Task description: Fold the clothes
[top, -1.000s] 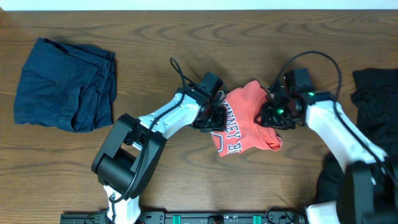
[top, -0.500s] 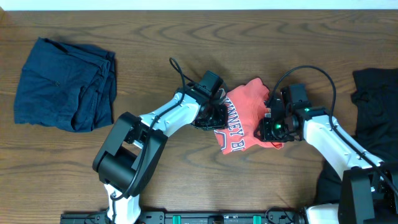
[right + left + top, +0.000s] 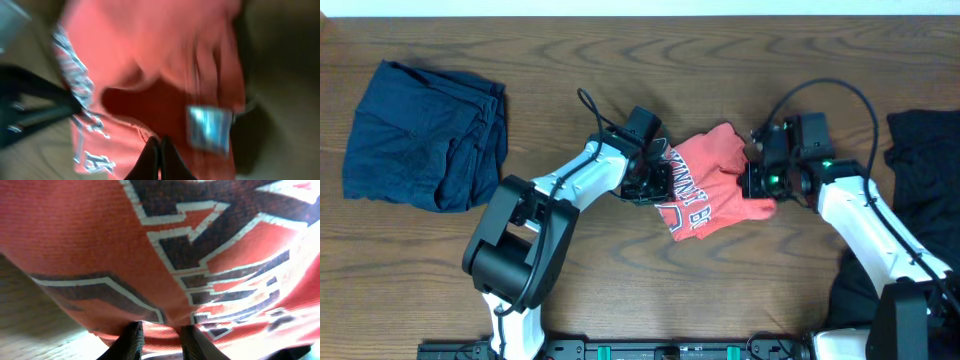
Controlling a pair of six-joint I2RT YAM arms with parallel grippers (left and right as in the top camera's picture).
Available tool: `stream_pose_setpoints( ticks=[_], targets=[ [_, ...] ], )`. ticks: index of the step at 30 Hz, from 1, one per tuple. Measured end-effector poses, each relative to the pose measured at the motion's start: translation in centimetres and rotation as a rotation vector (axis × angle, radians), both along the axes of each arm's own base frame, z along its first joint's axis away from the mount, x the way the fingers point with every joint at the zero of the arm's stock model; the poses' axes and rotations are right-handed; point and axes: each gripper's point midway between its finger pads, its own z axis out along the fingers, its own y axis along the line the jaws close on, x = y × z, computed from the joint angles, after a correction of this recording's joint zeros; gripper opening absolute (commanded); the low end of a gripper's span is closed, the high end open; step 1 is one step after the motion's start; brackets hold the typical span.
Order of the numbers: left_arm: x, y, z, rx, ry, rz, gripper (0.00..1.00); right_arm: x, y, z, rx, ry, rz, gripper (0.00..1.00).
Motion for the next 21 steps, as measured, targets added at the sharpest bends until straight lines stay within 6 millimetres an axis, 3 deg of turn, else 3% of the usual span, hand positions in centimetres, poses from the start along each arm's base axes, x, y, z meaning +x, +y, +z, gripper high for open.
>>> stream_pose_setpoints(
  ticks=[4, 8, 12, 17, 21],
  targets=[
    [0.3, 0.7, -0.1, 0.005, -0.003, -0.003, 0.29, 2.2, 0.2, 1.3, 0.008, -0.107, -0.002, 0.51],
    [0.6, 2.0, -0.4, 0.038, -0.006, -0.001, 0.30, 3.6, 0.1, 2.2, -0.003, -0.187, 0.018, 0.45],
    [0.7, 2.7, -0.4, 0.057, -0.020, -0.018, 0.31, 2.4, -0.1, 1.4, -0.021, -0.132, 0.032, 0.27],
    [-0.3, 4.4, -0.1, 0.132, -0.014, -0.052, 0.42, -0.9, 0.3, 0.2, 0.005, 0.012, 0.069, 0.33],
    [-1.2, 5.0, 1.6, 0.145, -0.014, -0.070, 0.50, -1.7, 1.4, 0.4, 0.039, 0.020, 0.131, 0.38]
  ],
)
